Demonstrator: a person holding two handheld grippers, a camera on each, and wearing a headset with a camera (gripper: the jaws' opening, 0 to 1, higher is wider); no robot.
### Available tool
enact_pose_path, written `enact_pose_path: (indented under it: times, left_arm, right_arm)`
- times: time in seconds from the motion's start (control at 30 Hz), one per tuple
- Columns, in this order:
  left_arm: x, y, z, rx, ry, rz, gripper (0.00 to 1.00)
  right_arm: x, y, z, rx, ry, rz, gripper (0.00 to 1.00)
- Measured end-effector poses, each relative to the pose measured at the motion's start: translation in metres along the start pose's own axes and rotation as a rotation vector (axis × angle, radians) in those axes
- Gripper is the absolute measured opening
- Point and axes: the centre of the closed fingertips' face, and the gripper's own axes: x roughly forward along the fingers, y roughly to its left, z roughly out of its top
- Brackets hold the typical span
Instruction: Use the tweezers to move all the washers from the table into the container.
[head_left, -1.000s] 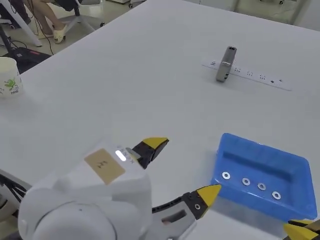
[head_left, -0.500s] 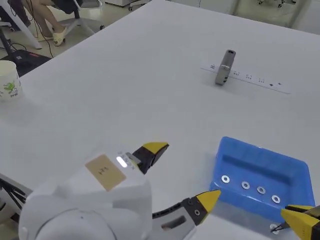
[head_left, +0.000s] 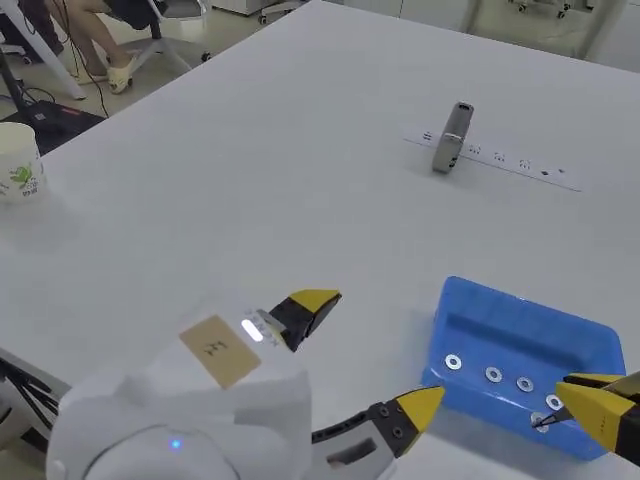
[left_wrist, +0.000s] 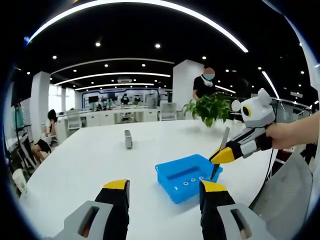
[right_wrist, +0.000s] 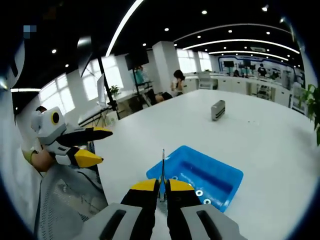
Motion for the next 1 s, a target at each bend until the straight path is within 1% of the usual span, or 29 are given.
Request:
enact_pose_path:
  times: [0.23, 0.4, 0.63, 1.0]
  left_arm:
    - [0.0, 0.0, 0.0, -0.001, -0.002, 0.0, 0.55]
    - [0.0, 0.0, 0.0, -0.001, -0.003, 0.001, 0.55]
    - [0.0, 0.0, 0.0, 0.001, -0.002, -0.001, 0.55]
    - [0.0, -0.001, -0.001, 0.007, 0.006, -0.004, 0.54]
  right_arm:
    - [0.009, -0.005, 0.006, -0.019, -0.004, -0.002, 0.03]
    - [0.017, -0.007, 0.007, -0.031, 0.001, 0.001, 0.03]
    - [0.029, -0.017, 0.011, -0.031, -0.003, -0.004, 0.03]
    - [0.049, -0.025, 0.007, -0.044, 0.024, 0.003, 0.03]
